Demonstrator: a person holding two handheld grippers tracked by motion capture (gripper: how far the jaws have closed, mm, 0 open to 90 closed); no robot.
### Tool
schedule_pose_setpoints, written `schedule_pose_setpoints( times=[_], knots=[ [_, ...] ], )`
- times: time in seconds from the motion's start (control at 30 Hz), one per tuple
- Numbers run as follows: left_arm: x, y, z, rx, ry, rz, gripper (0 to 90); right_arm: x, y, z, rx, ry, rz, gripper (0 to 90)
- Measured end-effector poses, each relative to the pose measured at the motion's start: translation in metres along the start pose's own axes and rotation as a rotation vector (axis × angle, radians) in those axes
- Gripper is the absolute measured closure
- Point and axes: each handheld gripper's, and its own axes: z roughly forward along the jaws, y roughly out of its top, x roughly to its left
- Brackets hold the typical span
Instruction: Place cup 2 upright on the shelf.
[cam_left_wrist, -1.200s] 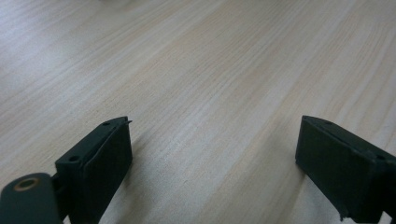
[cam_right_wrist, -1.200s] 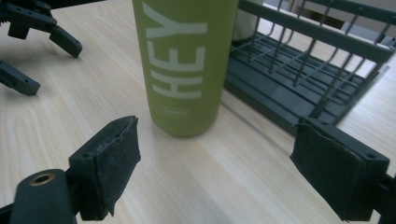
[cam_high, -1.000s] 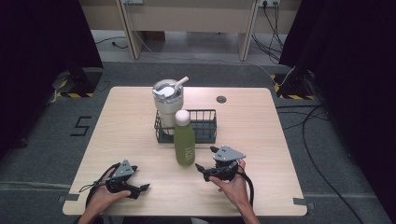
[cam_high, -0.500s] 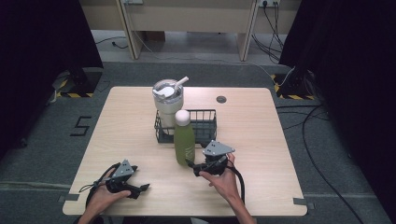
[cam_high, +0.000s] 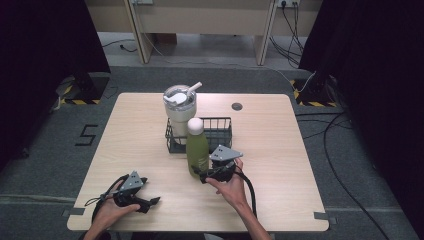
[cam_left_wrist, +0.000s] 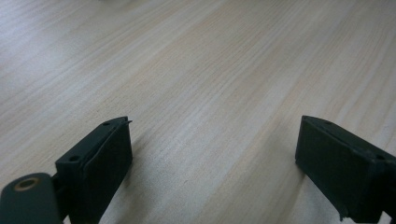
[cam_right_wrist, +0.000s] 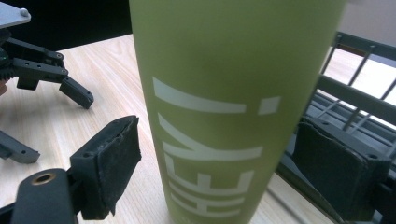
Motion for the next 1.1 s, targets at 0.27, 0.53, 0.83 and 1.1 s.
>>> schedule_pose_setpoints(
  times=[0.27,0.53,0.83,1.1],
  knots=[
    [0.0,0.0,0.0,0.0,-0.001,-0.001,10.3,-0.002,-0.002,0.012,-0.005,0.015,0.02,14.9],
    [0.0,0.0,0.0,0.0,-0.001,-0.001,10.3,-0.004,-0.005,0.022,-0.013,0.024,0.032,16.3],
    [0.0,0.0,0.0,0.0,-0.001,-0.001,10.3,-0.006,-0.008,0.031,-0.038,0.031,0.034,18.2],
    [0.0,0.0,0.0,0.0,-0.001,0.0,10.3,-0.005,-0.012,0.037,-0.079,0.025,0.025,20.2]
  ],
)
